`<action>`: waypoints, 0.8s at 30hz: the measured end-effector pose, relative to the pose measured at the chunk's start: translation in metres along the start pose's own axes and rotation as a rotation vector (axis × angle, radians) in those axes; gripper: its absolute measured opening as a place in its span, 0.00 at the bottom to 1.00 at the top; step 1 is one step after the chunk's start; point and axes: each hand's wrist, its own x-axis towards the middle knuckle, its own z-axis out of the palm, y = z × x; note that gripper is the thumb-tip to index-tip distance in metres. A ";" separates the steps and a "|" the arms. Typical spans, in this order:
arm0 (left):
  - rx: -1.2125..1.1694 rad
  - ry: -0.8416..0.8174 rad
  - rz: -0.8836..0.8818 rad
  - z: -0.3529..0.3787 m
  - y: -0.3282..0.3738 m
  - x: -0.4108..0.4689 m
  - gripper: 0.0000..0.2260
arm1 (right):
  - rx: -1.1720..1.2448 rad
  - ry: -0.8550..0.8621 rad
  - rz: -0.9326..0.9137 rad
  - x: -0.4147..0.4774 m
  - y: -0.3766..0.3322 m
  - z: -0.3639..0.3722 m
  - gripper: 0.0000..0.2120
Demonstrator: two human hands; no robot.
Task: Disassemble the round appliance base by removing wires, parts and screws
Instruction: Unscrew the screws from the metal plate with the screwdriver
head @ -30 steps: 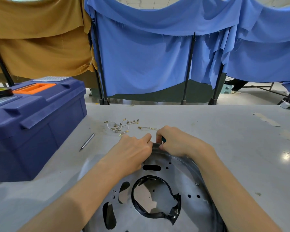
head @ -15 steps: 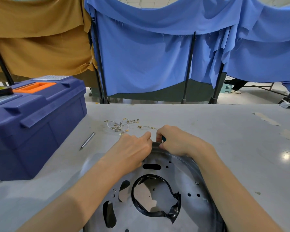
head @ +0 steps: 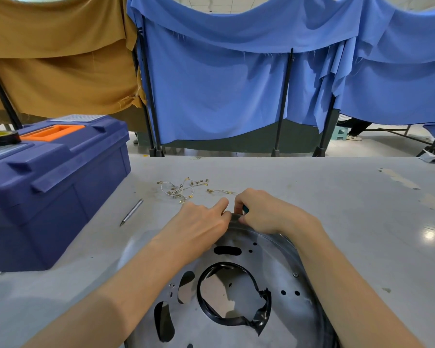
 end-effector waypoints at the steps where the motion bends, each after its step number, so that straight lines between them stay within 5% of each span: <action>1: 0.001 0.013 -0.002 0.000 0.000 0.000 0.12 | 0.000 -0.001 0.001 0.000 0.000 0.000 0.10; 14: 0.159 0.080 0.002 -0.011 0.000 -0.010 0.09 | -0.011 -0.006 -0.001 -0.001 -0.001 0.000 0.11; 24: 0.031 0.026 -0.029 -0.001 0.001 -0.001 0.12 | -0.023 -0.022 0.004 -0.001 -0.001 0.000 0.11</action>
